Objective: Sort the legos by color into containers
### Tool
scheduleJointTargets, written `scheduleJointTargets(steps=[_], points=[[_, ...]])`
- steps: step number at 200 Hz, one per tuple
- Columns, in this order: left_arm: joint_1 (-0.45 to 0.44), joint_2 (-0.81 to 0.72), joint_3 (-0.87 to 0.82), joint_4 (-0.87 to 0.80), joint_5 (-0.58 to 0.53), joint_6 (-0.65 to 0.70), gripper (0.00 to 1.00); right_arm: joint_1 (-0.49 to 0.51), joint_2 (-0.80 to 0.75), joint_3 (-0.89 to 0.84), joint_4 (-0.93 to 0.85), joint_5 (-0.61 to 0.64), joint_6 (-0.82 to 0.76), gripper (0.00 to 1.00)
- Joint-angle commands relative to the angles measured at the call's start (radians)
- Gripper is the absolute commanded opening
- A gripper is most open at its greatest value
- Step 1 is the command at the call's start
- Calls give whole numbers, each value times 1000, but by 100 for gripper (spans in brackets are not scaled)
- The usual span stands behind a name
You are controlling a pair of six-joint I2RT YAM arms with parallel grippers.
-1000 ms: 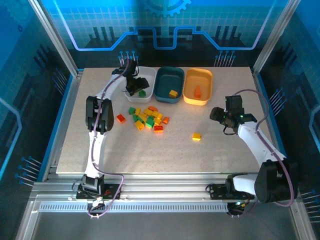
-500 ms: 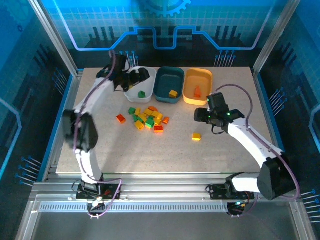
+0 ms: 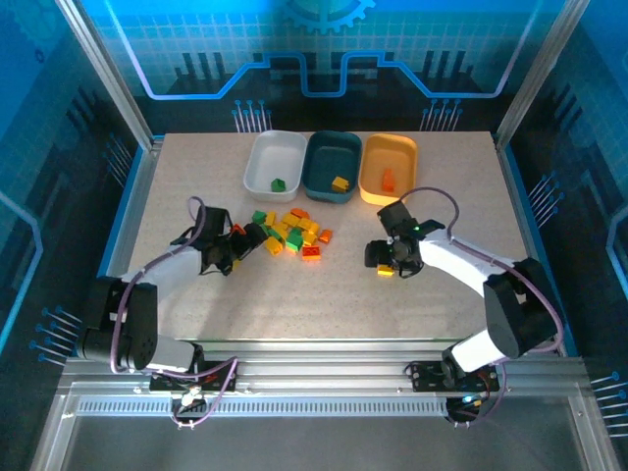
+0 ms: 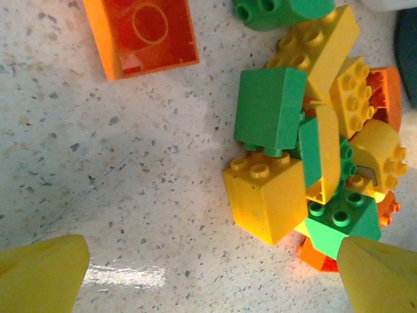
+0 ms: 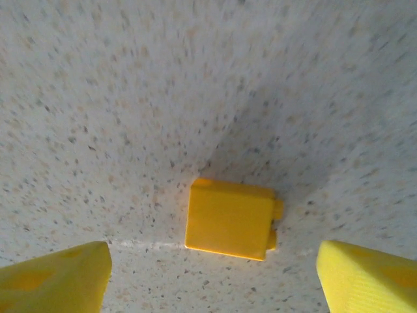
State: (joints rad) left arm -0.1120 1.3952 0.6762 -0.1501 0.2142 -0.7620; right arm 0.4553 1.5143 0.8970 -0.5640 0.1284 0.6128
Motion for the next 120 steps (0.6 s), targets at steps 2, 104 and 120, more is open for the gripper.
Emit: scheduleJointTargets(steps=[2, 104, 120], points=[[23, -77, 38, 56, -11, 8, 99, 17, 48, -25, 19, -16, 55, 78], [35, -77, 46, 78, 35, -1, 99, 21, 50, 60, -11, 151, 16, 37], [35, -75, 40, 87, 43, -19, 99, 18, 28, 126, -30, 172, -12, 37]])
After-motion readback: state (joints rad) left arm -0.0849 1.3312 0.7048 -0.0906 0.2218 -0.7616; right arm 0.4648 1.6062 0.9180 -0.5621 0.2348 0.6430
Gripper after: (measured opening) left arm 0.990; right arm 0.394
